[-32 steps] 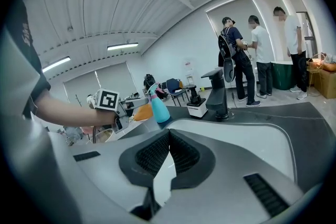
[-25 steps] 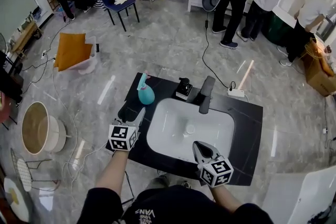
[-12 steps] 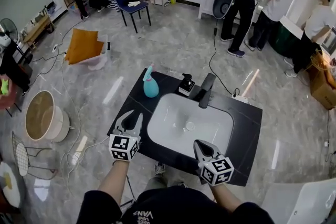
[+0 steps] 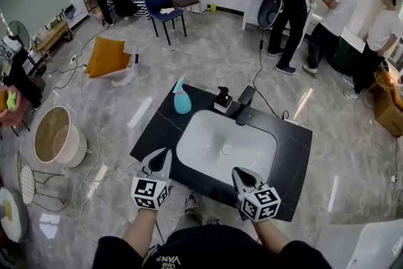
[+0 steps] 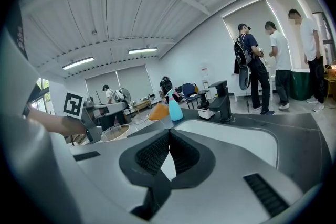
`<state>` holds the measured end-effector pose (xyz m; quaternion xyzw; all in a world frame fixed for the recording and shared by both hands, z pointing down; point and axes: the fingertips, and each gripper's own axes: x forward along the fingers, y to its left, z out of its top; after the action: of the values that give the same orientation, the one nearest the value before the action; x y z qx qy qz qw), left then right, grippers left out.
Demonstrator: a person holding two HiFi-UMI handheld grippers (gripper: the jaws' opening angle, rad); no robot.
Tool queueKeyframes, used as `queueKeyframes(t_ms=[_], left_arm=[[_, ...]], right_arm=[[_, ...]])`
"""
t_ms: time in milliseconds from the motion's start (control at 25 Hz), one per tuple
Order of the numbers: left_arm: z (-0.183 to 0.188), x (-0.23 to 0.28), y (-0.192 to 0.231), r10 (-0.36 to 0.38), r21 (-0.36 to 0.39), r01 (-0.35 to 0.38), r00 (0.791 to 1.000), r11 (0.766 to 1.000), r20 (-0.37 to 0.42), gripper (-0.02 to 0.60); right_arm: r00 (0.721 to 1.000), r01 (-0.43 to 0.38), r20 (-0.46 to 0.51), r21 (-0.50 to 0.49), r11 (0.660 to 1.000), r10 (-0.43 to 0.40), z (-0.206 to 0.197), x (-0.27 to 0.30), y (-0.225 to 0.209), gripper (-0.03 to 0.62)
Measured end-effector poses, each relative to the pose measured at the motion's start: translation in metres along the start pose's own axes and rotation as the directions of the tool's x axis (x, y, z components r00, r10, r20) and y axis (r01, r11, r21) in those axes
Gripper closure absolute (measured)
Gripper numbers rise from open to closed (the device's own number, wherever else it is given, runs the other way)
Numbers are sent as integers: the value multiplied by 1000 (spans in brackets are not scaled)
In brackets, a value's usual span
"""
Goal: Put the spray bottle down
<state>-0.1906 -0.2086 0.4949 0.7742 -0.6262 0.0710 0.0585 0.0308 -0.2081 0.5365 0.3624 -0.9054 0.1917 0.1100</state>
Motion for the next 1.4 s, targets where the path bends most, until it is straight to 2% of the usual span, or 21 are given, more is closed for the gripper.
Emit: queueKeyframes(t_ms=[520,760,1400], left_arm=[[-23,-55,-56,3,-69,-5,1000,998,-27,571],[-29,-73,-77,13,-88,-14,1000,996,-14,571],[-44,-109,-94,62,-149,-61,998,987,-4,571]], right_arm=[[997,-69,-29,-57,996,67,-17,-29,18,594],[996,-89,-38,-65,994,87,-27,-39,21,594],[990,-134,-61,-97,986,129,-44,-50,37,595]])
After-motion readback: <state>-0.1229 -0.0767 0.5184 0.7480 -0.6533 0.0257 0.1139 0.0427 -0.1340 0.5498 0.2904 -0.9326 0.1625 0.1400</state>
